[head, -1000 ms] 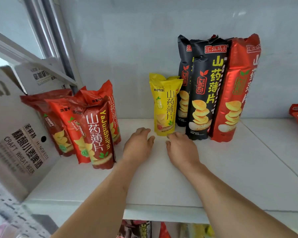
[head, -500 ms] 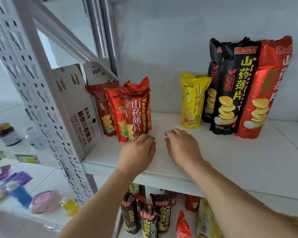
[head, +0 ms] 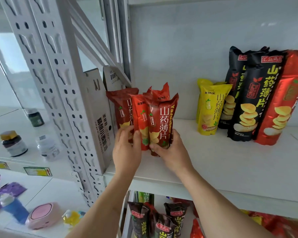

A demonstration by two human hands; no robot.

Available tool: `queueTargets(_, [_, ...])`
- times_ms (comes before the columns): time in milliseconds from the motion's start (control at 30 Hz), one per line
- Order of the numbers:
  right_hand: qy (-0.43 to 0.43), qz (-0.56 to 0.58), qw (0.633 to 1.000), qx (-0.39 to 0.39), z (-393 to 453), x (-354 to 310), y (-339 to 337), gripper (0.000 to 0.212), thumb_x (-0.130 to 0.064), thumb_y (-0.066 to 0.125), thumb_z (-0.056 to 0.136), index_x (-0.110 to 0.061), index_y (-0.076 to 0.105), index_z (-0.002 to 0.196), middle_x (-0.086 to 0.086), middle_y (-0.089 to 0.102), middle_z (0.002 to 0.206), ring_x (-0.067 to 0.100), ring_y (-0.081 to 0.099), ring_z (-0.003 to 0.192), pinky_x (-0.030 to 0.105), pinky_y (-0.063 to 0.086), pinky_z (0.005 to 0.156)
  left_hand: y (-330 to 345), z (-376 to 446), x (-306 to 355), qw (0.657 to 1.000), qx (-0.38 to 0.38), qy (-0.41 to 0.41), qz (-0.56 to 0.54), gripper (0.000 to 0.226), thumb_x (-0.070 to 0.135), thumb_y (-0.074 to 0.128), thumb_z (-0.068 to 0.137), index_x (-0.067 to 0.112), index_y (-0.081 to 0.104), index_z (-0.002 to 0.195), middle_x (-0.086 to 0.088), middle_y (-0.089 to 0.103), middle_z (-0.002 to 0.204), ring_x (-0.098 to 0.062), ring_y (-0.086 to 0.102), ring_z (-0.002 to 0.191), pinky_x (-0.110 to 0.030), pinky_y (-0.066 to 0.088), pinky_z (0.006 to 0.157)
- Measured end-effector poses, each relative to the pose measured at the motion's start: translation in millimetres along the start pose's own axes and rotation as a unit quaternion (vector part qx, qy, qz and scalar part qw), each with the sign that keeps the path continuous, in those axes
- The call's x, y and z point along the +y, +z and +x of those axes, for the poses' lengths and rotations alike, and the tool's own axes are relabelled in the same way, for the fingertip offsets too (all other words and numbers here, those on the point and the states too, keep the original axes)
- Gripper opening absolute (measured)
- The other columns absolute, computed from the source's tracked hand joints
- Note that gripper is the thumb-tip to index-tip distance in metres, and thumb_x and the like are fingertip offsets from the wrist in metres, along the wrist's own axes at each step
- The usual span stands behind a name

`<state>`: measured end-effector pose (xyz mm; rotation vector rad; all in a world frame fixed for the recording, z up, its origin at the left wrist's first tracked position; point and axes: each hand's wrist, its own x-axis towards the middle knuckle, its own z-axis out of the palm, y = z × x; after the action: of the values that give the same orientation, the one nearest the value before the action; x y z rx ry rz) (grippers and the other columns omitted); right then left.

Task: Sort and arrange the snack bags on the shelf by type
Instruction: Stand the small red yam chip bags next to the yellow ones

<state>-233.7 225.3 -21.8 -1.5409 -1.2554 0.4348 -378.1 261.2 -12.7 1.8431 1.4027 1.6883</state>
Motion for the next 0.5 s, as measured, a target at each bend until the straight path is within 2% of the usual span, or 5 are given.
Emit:
queueTargets(67, [0.015,0.01,0.999,0.03,1,-2,10,0.069,-0.063,0.079,0.061,-0.047,0.04,0.116,-0.016,0.062,0.115,0.006,0.064,0.101,0.038,0.058,0.081,1,8,-6,0.999,0.001,-0.039,-0.031,0.033,0.033,0.053,0.101,0.019,0.059,0.13,0.004,0.053,0.137,-0.011,0.052,0.12,-0.033,0.043,0.097])
queueTargets(100, [0.023,0.013,0.999,0.044,1,-3,14,0.069,-0.062,0.079,0.061,-0.047,0.039,0.116,-0.016,0.062,0.114,0.006,0.064,0.099,0.038,0.058,0.08,2,11,-10,0.997,0.002,-0.058,-0.045,0.036,0.036,0.052,0.101,0.02,0.055,0.133,0.003,0.05,0.139,-0.015,0.05,0.126,-0.038,0.043,0.102])
queueTargets(233, [0.034,-0.001,0.996,0.077,0,-1,24,0.064,-0.058,0.075,0.067,-0.039,0.045,0.12,-0.013,0.063,0.113,0.011,0.065,0.097,0.042,0.058,0.078,9,26,-24,0.991,0.006,-0.1,-0.088,0.053,0.043,0.052,0.099,0.015,0.042,0.144,-0.003,0.04,0.149,-0.021,0.037,0.14,-0.048,0.033,0.116])
queueTargets(400, [0.02,0.007,0.997,0.077,-6,5,28,0.063,-0.054,0.075,0.074,-0.038,0.046,0.128,-0.016,0.062,0.117,0.005,0.063,0.101,0.036,0.057,0.082,16,48,-42,0.979,-0.016,-0.177,-0.103,0.079,0.058,0.049,0.097,0.017,0.019,0.158,-0.007,0.015,0.166,-0.022,0.012,0.154,-0.048,0.017,0.124])
queueTargets(500, [0.011,0.015,0.998,0.066,-7,7,29,0.065,-0.053,0.076,0.076,-0.038,0.044,0.131,-0.017,0.061,0.12,0.003,0.061,0.105,0.031,0.055,0.084,20,58,-46,0.977,-0.032,-0.178,-0.116,0.083,0.06,0.05,0.095,0.015,0.02,0.158,-0.01,0.021,0.165,-0.025,0.018,0.153,-0.048,0.02,0.123])
